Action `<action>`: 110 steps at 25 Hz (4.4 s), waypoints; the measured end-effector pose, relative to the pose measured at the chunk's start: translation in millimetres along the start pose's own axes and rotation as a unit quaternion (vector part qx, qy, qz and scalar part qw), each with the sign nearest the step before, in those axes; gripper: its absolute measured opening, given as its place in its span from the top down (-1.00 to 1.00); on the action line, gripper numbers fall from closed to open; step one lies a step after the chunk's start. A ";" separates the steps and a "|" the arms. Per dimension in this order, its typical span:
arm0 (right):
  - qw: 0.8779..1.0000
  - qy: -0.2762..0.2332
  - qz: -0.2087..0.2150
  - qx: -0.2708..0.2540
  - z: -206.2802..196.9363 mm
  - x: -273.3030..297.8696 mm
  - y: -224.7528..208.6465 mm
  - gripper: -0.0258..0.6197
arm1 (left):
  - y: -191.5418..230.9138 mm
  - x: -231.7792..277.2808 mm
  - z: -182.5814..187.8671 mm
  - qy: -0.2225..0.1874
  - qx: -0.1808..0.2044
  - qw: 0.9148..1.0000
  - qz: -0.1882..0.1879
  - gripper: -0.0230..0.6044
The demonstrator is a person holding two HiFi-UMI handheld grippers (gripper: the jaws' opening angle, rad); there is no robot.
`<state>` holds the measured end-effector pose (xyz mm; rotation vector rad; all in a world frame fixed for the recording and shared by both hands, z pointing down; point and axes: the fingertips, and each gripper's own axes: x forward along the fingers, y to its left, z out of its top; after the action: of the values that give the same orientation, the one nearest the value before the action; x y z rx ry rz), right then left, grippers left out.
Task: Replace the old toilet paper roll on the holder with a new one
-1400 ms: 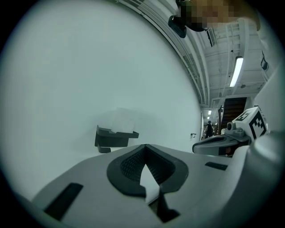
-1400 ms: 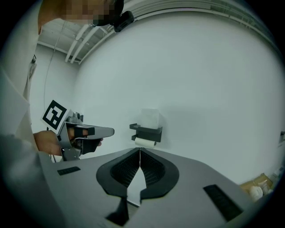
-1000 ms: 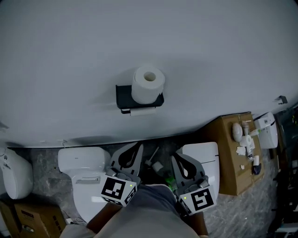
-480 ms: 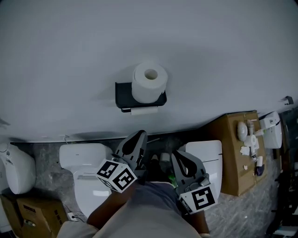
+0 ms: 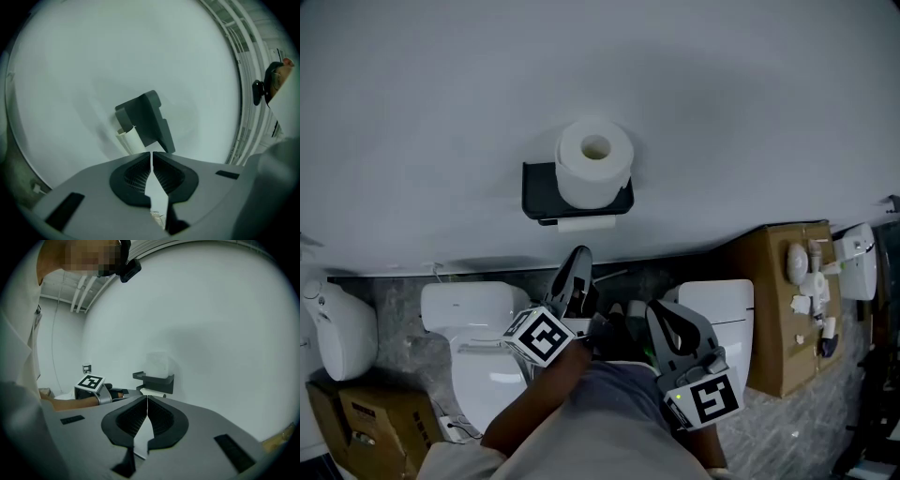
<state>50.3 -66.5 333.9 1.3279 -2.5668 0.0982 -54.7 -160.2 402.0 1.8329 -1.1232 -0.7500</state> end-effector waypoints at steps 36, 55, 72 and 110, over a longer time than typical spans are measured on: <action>0.999 0.034 0.016 0.004 -15.7 10.9 -60.7 0.87 | 32.7 62.4 18.5 -0.151 -0.210 0.965 -0.041 0.34; 0.999 0.040 -0.013 0.018 -24.0 -1.2 -76.6 0.87 | 9.3 85.0 -22.2 -0.092 -0.215 0.971 -0.059 0.37; 0.997 0.042 -0.045 0.038 -31.9 -25.3 -95.2 0.87 | -16.7 108.6 -77.7 -0.024 -0.209 0.975 -0.078 0.38; 0.999 -0.001 0.028 0.028 -15.0 -5.0 -0.2 0.87 | -10.4 -26.7 -4.2 0.031 0.244 0.969 0.038 0.40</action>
<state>56.0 -60.0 347.1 1.2761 -2.6222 0.1801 -58.3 -132.0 396.5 2.1814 -1.4180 -0.3853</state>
